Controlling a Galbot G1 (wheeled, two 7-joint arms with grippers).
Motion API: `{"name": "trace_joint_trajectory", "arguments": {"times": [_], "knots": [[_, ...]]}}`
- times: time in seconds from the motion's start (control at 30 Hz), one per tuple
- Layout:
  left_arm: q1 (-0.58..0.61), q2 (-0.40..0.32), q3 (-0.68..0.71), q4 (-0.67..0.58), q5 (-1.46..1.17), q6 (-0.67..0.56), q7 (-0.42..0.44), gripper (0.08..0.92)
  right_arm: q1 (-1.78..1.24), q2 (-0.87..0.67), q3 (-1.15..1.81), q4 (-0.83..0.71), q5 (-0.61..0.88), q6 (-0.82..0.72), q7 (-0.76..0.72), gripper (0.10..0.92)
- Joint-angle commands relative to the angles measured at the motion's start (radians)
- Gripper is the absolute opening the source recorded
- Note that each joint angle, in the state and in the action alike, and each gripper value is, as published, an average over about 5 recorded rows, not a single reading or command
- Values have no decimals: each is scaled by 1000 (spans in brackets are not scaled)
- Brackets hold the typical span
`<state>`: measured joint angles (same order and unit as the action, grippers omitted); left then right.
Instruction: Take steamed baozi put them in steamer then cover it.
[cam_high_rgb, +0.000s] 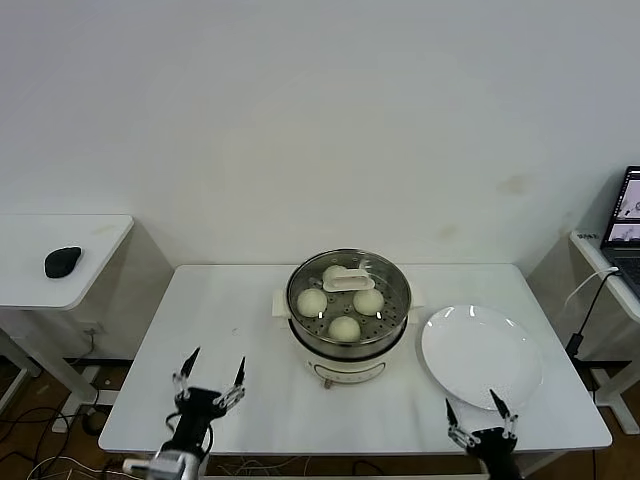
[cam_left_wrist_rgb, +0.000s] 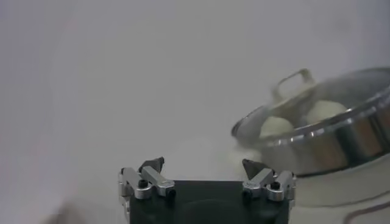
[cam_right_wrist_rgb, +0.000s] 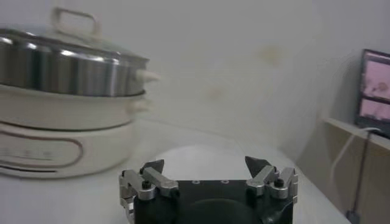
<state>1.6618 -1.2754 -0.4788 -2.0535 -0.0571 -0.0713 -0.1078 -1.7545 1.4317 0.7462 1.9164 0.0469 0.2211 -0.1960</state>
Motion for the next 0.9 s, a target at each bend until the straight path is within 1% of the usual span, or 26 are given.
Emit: {"name": "trace_joint_trajectory", "arguments": {"times": [0.03, 0.17, 0.63, 0.9], "knots": [[147, -21, -85, 42, -352, -140, -32, 823, -46, -38, -58, 35, 28, 21, -10, 823], [162, -21, -76, 35, -348, -140, -13, 823, -50, -38, -66, 36, 27, 23, -14, 823], [146, -29, -34, 67, -304, -117, -11, 823, -49, -40, -118, 27, 25, -39, 9, 823], [147, -26, -35, 72, -289, -106, 8, 823, -53, -41, -120, 38, 15, -43, 18, 823]]}}
